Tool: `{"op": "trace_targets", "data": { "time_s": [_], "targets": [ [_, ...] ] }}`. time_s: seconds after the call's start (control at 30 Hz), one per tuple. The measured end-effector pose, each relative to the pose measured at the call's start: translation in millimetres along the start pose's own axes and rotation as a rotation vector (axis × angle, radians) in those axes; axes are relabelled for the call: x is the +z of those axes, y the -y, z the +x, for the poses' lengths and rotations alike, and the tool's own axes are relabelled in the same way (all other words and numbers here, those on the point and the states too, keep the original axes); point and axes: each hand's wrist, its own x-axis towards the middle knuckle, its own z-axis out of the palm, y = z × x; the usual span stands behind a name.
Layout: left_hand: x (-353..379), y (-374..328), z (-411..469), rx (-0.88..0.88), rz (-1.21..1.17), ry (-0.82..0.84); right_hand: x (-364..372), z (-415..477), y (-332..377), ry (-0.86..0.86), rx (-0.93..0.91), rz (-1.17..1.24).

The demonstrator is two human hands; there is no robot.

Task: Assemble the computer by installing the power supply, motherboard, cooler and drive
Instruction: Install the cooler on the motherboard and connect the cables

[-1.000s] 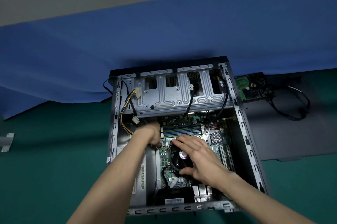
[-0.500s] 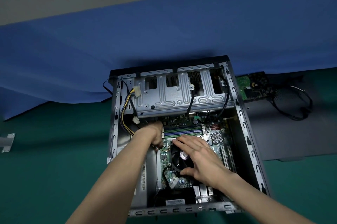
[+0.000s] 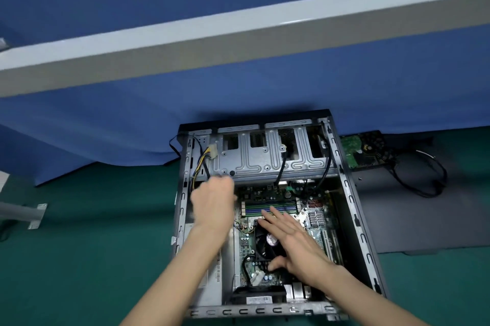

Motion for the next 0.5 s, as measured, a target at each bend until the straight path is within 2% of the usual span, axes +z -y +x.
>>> {"op": "trace_targets", "data": {
  "time_s": [0.1,0.17,0.23,0.33,0.4,0.5],
  "targets": [
    [-3.1,26.0,7.0,-0.128,-0.036,-0.167,-4.0,-2.6,2.0,-0.038,-0.039,-0.024],
    [-1.6,34.2,16.8,-0.213,-0.277,-0.218,-6.8,-6.4,4.2,-0.109,-0.041,-0.026],
    [0.1,36.2,31.8,-0.307,-0.475,-0.192,-9.7,-11.0,7.4,-0.174,-0.037,-0.022],
    [-0.7,39.1,51.4,-0.396,-0.591,-0.125,-16.2,-16.2,12.6,-0.279,-0.022,0.007],
    [-0.3,39.0,50.3,-0.363,-0.538,-0.124,-22.4,-18.3,14.0,-0.360,0.008,0.022],
    [6.7,29.6,23.0,-0.147,-0.457,-0.377,-35.6,-23.6,11.5,-0.494,0.091,0.028]
  ]
}}
